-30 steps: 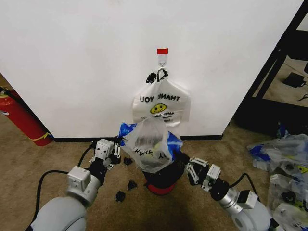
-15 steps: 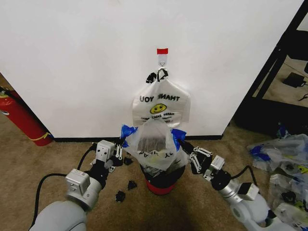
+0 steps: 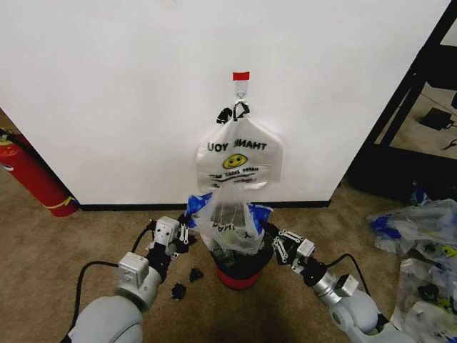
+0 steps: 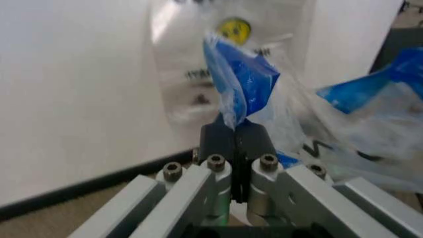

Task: Pick up the garbage bag from the wall and place it over the trash bin.

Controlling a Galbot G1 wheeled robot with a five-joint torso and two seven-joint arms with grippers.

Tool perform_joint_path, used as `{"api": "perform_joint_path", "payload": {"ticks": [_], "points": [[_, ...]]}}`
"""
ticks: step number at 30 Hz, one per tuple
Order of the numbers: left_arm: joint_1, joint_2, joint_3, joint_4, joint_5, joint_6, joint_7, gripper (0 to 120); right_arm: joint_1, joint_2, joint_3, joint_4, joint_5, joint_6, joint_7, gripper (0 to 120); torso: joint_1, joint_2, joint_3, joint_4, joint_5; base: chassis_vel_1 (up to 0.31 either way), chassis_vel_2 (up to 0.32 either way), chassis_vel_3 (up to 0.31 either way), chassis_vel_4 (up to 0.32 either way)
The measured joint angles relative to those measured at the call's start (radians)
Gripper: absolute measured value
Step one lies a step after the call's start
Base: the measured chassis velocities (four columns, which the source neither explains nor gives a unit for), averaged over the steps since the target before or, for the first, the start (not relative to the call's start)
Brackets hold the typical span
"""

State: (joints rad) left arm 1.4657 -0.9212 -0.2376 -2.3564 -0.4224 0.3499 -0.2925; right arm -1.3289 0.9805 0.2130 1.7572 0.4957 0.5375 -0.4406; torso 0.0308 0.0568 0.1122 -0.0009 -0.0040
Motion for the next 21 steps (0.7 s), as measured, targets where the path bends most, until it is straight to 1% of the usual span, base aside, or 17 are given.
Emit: {"api": "perform_joint_path", "payload": {"ticks": [3,6,12,14,15,18,21], "points": [[0.003,0.000,0.019,0.008,0.000,0.007,0.000,0,-0.007,-0.016,-0.006,0.004,0.032,-0.020,0.019,0,0.000,0.000,0.000,0.0000,0.0001,0.000,0.000,0.000,0.000],[0.003,-0.008,0.051,0.035,0.005,0.010,0.003,0,-0.020,-0.046,-0.003,-0.001,0.083,-0.057,0.038,0,0.000,0.000,0.000,-0.0002,-0.0001,0.000,0.000,0.000,0.000],[0.004,-0.024,0.079,0.074,0.018,0.013,0.015,0,-0.038,-0.073,-0.008,-0.009,0.143,-0.055,0.037,0,0.000,0.000,0.000,-0.0002,0.0000,0.000,0.000,0.000,0.000],[0.002,-0.029,0.085,0.085,0.020,0.012,0.028,0,-0.039,-0.078,0.010,0.009,0.186,-0.038,-0.035,0,0.000,0.000,0.000,-0.0002,0.0000,0.000,0.000,0.000,0.000],[0.002,-0.029,0.085,0.085,0.020,0.012,0.028,0,-0.039,-0.078,0.010,0.009,0.186,-0.038,-0.035,0,0.000,0.000,0.000,-0.0002,0.0000,0.000,0.000,0.000,0.000],[-0.001,-0.039,0.085,0.092,0.023,0.013,0.034,0,-0.014,-0.089,0.028,0.005,0.225,-0.007,-0.157,0,0.000,0.000,0.000,0.0001,0.0000,0.000,0.000,0.000,0.000],[-0.005,-0.042,0.085,0.103,0.024,0.020,0.037,0,0.010,-0.091,0.036,-0.020,0.225,0.016,-0.226,0,0.000,0.000,0.000,0.0001,0.0000,0.000,0.000,0.000,0.000]]}}
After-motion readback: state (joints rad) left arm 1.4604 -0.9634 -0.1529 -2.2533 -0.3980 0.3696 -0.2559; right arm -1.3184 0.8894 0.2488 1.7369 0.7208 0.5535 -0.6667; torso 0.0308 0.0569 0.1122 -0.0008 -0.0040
